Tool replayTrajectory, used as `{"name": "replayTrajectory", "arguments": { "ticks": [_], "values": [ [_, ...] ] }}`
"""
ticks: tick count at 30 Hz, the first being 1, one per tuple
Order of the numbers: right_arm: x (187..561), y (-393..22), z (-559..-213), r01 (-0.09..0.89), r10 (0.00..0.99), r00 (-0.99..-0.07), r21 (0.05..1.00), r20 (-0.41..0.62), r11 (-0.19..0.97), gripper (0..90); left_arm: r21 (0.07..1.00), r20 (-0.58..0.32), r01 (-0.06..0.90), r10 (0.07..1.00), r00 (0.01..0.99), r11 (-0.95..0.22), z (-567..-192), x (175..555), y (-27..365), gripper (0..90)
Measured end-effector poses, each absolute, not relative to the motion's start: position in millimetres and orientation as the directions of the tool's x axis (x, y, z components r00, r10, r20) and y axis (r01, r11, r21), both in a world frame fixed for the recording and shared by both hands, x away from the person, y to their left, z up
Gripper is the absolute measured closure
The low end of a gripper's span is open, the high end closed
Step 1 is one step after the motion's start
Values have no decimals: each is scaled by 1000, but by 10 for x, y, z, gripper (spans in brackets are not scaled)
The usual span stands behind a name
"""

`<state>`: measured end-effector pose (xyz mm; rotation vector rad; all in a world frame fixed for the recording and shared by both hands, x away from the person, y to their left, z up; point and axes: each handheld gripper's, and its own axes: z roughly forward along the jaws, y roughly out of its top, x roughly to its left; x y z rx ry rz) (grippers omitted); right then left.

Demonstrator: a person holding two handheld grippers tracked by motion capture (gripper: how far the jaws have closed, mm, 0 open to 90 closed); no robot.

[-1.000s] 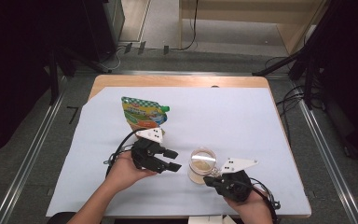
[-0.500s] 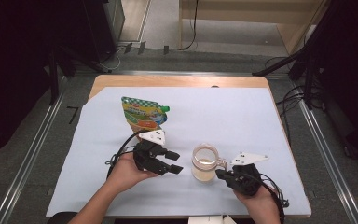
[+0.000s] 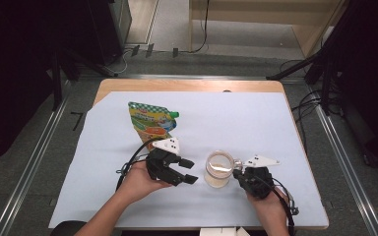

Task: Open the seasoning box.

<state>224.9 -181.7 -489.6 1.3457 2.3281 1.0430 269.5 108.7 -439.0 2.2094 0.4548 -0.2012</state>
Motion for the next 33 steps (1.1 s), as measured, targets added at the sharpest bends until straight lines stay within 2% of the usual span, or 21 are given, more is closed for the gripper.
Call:
{"name": "replayTrajectory", "arguments": {
  "ticks": [10, 17, 21, 29, 33],
  "values": [
    [2308, -1750, -5025, 698, 860, -479, 670, 174, 253, 900, 719, -327, 426, 273, 905, -549, -4444, 2764, 1020, 388],
    [2299, -1562, -5039, 670, 829, -532, 685, 174, 286, 900, 726, -329, 429, 276, 903, -538, -4451, 2802, 1067, 371],
    [2302, -1454, -5042, 657, 819, -549, 692, 165, 301, 900, 737, -306, 409, 274, 912, -538, -4448, 2805, 1097, 308],
    [2292, -1550, -4910, 649, 771, -596, 700, 223, 300, 900, 746, -300, 401, 270, 915, -532, -4476, 2811, 1070, 271],
    [2228, -1632, -4761, 624, 763, -613, 718, 205, 308, 900, 755, -282, 382, 262, 923, -533, -4489, 2818, 1056, 243]
  ]
}}
